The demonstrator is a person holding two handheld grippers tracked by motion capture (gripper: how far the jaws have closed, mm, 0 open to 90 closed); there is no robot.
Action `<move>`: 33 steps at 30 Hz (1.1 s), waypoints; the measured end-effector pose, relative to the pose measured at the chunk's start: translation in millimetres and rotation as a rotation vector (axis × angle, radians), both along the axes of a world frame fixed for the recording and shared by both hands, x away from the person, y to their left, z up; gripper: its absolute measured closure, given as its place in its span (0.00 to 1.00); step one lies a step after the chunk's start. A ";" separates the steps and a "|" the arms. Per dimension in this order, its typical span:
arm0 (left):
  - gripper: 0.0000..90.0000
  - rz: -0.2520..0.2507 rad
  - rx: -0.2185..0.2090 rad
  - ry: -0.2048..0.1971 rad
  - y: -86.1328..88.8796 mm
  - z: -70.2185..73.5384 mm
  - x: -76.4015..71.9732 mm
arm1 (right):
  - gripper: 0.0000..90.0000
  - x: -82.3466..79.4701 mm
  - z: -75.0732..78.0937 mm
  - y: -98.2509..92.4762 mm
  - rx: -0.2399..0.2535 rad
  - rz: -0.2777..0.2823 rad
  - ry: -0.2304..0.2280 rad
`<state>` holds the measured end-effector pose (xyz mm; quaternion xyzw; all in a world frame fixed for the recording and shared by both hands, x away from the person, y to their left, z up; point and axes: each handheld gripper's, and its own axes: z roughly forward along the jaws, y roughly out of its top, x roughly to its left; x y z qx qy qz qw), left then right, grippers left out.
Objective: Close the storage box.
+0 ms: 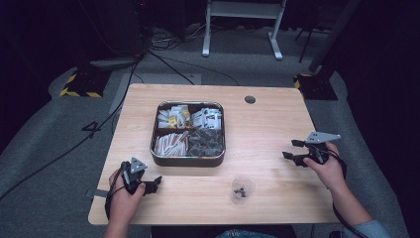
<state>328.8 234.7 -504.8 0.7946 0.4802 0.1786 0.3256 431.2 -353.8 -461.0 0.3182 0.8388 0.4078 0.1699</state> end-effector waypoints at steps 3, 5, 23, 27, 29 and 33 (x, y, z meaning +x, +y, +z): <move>0.13 0.001 0.003 -0.003 -0.2 -0.1 0.2 | 0.33 1.7 -7.7 -2.6 0.023 -0.026 0.008; 0.13 0.001 0.006 -0.002 -0.3 0.1 0.3 | 0.33 3.5 -14.9 -3.3 0.026 -0.035 0.023; 0.12 0.003 0.005 0.000 -1.5 -0.1 1.4 | 0.15 12.1 -42.6 -6.4 -0.052 -0.076 0.079; 0.12 0.003 0.003 0.001 -1.7 -0.1 1.6 | 0.14 13.0 -42.7 -6.1 -0.050 -0.075 0.084; 0.12 0.003 0.002 0.002 -1.9 -0.2 1.6 | 0.14 13.1 -42.7 -6.1 -0.050 -0.074 0.084; 0.11 0.001 0.003 0.004 -2.7 -0.1 2.1 | 0.14 13.2 -42.7 -6.4 -0.048 -0.076 0.084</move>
